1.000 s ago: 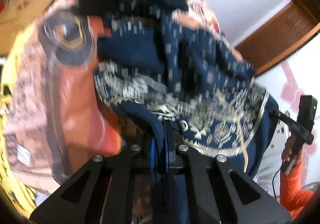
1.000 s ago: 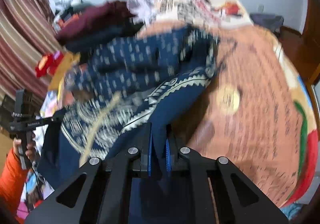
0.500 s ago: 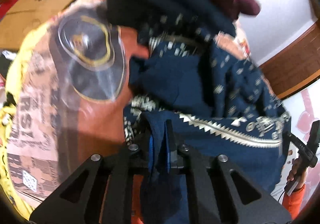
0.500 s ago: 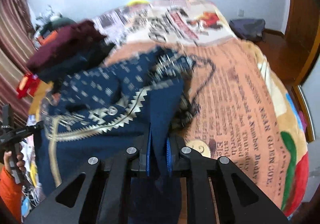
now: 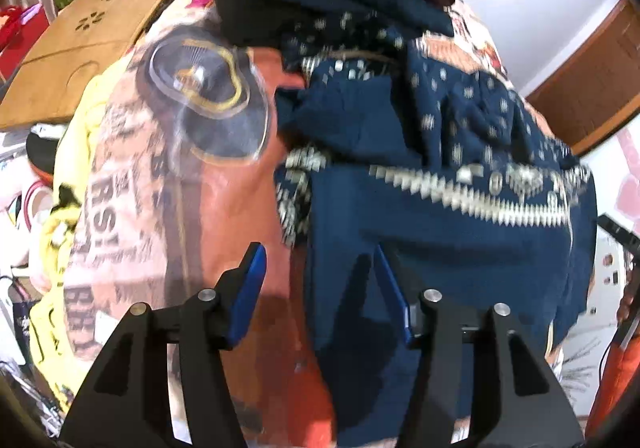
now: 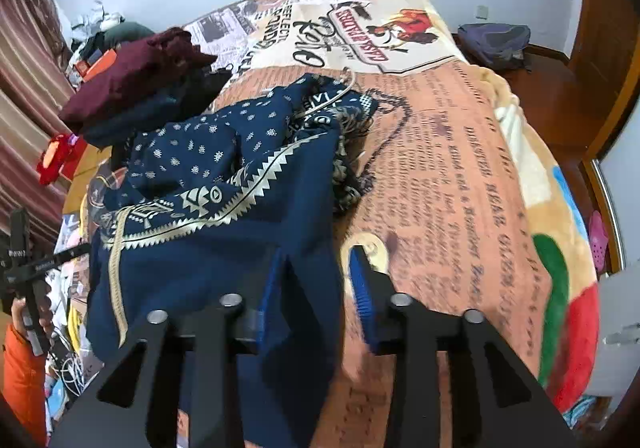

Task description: Fold large clothes

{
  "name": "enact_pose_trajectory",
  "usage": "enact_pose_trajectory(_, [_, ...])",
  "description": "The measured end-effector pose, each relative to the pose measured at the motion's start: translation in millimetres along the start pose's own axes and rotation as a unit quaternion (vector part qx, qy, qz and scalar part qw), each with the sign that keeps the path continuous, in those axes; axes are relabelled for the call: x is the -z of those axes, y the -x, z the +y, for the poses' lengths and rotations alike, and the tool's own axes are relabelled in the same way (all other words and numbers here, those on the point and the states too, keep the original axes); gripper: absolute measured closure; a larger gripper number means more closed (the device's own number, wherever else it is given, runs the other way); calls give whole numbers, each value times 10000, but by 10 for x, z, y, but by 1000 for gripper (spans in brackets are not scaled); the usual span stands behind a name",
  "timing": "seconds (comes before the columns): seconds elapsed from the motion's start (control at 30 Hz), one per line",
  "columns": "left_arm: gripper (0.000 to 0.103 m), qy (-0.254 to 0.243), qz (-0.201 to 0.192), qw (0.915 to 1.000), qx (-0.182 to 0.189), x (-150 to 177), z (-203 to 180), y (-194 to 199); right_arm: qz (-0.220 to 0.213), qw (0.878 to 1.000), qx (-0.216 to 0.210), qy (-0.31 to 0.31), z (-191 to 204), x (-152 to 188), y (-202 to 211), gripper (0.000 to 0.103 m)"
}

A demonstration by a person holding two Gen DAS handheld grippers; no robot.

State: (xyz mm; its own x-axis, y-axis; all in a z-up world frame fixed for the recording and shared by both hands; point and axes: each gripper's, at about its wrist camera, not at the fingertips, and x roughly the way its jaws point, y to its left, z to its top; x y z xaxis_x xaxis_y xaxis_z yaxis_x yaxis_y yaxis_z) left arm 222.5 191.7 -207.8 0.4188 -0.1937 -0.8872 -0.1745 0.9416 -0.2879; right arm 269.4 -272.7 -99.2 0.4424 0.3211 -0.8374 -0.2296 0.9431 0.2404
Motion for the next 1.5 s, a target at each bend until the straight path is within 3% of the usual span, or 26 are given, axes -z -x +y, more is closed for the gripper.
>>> enact_pose_trajectory(0.1, [48,83,226,9994,251,227,87,60,27,10000,43,84,-4,106,85,55])
enact_pose_trajectory(0.4, [48,671,819,9884,1090,727,143,-148,622,9979,-34,178,102,455,-151,55])
enact_pose_trajectory(0.47, [48,634,700,9893,1110,775,103,-116,601,9978,-60,288,164,530,-200,51])
enact_pose_trajectory(0.53, [48,575,690,9888,1193,777,58,-103,473,9979,-170,417,222,568,-218,33])
enact_pose_trajectory(0.63, [48,438,635,9887,1286,766,-46,-48,360,9988,-128,297,269,558,-225,36])
enact_pose_trajectory(0.67, [52,318,580,9902,1232,729,-117,-43,343,9986,-211,332,302,555,-222,39])
enact_pose_trajectory(0.7, [57,197,530,9912,1193,732,-162,-16,331,9983,-253,398,347,547,-216,49])
enact_pose_trajectory(0.8, [79,-208,316,9943,996,725,-336,96,349,9970,-383,578,456,552,-218,84])
enact_pose_trajectory(0.83, [92,-316,226,9943,990,707,-401,154,328,9966,-435,623,501,550,-206,87])
enact_pose_trajectory(1.03, [94,-197,-458,9901,1315,432,-489,606,-369,9949,-522,780,677,399,154,89])
enact_pose_trajectory(1.33, [95,88,-1956,9596,2020,-97,-474,1747,-1641,9801,-799,778,795,-175,1019,90])
enact_pose_trajectory(1.4, [95,110,-2178,9549,2013,-250,-504,1889,-1793,9772,-848,753,817,-294,1116,90])
enact_pose_trajectory(1.5, [95,98,-2340,9559,1772,-476,-562,1950,-1956,9744,-846,717,854,-508,1156,90])
